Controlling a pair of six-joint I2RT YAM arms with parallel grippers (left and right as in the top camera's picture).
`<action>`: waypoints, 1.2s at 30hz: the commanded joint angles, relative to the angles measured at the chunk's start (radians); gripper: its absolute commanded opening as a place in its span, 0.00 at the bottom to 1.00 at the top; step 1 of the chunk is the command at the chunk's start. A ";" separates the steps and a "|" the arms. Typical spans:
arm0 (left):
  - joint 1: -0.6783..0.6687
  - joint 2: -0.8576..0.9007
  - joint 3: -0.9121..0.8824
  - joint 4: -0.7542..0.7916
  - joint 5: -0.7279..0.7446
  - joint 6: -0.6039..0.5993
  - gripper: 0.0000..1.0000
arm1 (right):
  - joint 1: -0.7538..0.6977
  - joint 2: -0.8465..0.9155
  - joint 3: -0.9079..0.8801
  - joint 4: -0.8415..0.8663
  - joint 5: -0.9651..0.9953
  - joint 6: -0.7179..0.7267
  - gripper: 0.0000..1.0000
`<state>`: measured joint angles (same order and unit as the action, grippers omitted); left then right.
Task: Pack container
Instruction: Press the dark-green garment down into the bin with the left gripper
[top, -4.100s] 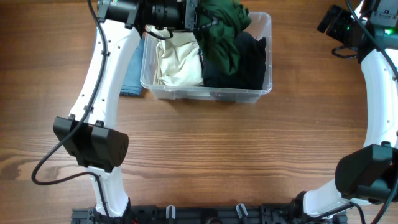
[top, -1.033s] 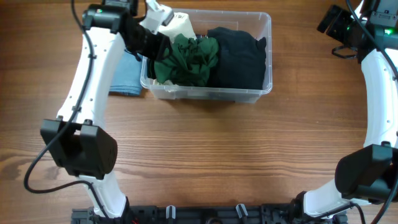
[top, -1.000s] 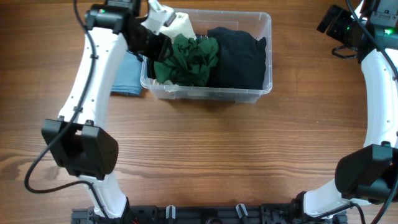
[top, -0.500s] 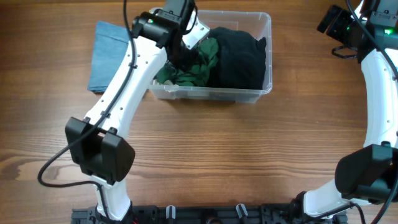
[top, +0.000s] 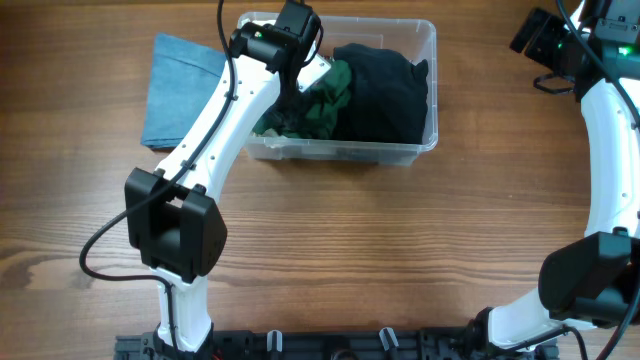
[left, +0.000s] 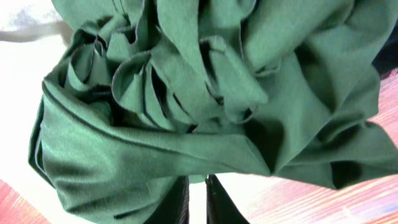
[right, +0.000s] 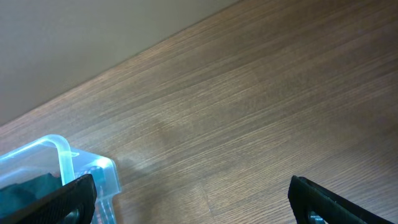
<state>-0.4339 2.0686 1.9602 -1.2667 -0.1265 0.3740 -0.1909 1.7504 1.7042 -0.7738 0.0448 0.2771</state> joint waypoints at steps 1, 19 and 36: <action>-0.016 0.004 -0.007 -0.019 -0.013 0.017 0.08 | 0.003 0.013 -0.009 0.002 -0.005 0.014 1.00; -0.046 0.053 -0.007 -0.001 -0.006 0.069 0.04 | 0.003 0.013 -0.009 0.002 -0.005 0.014 1.00; -0.029 0.093 -0.007 0.214 -0.007 0.094 0.06 | 0.002 0.013 -0.009 0.002 -0.005 0.014 1.00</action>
<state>-0.4786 2.1242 1.9587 -1.0786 -0.1337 0.4450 -0.1909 1.7504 1.7042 -0.7738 0.0448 0.2771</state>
